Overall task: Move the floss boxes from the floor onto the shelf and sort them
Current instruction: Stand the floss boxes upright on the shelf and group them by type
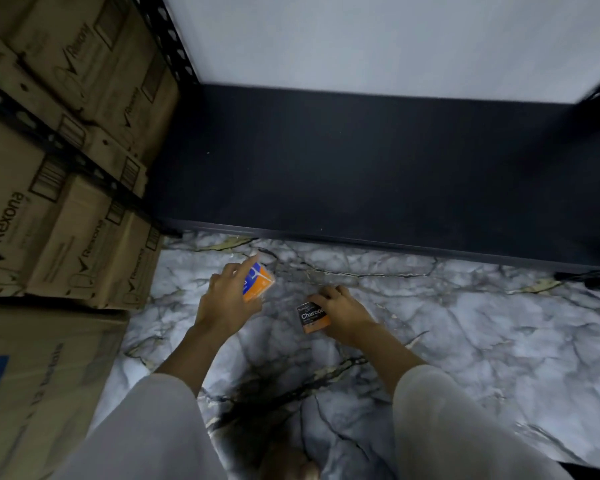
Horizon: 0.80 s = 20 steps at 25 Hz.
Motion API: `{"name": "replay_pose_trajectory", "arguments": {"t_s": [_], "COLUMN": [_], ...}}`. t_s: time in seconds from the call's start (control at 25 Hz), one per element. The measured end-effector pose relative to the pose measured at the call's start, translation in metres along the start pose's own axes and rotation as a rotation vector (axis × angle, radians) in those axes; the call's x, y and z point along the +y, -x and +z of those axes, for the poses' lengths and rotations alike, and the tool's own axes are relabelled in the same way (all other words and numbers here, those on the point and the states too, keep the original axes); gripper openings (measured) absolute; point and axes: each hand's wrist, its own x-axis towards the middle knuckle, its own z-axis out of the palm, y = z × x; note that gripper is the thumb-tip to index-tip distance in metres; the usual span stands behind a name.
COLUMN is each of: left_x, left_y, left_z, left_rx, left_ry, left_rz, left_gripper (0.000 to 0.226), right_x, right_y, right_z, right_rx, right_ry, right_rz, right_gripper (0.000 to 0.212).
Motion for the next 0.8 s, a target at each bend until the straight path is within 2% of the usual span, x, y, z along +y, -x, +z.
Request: {"name": "replay_pose_trajectory", "arguments": {"t_s": [0.28, 0.52, 0.8], "left_x": [0.034, 0.083, 0.134], "left_y": [0.031, 0.085, 0.185], "left_z": [-0.046, -0.152, -0.275], "left_rx": [0.040, 0.234, 0.448], "left_ry": [0.034, -0.036, -0.134], "left_rz": [0.075, 0.198, 0.339], "left_gripper": [0.082, 0.082, 0.078], "right_x": [-0.006, -0.042, -0.115], "right_y": [0.048, 0.124, 0.240], "right_z": [-0.068, -0.187, -0.317], "right_rx": [0.105, 0.337, 0.634], "right_ry": [-0.007, 0.083, 0.136], "right_rz": [0.055, 0.009, -0.097], "right_gripper": [0.068, 0.072, 0.073]}}
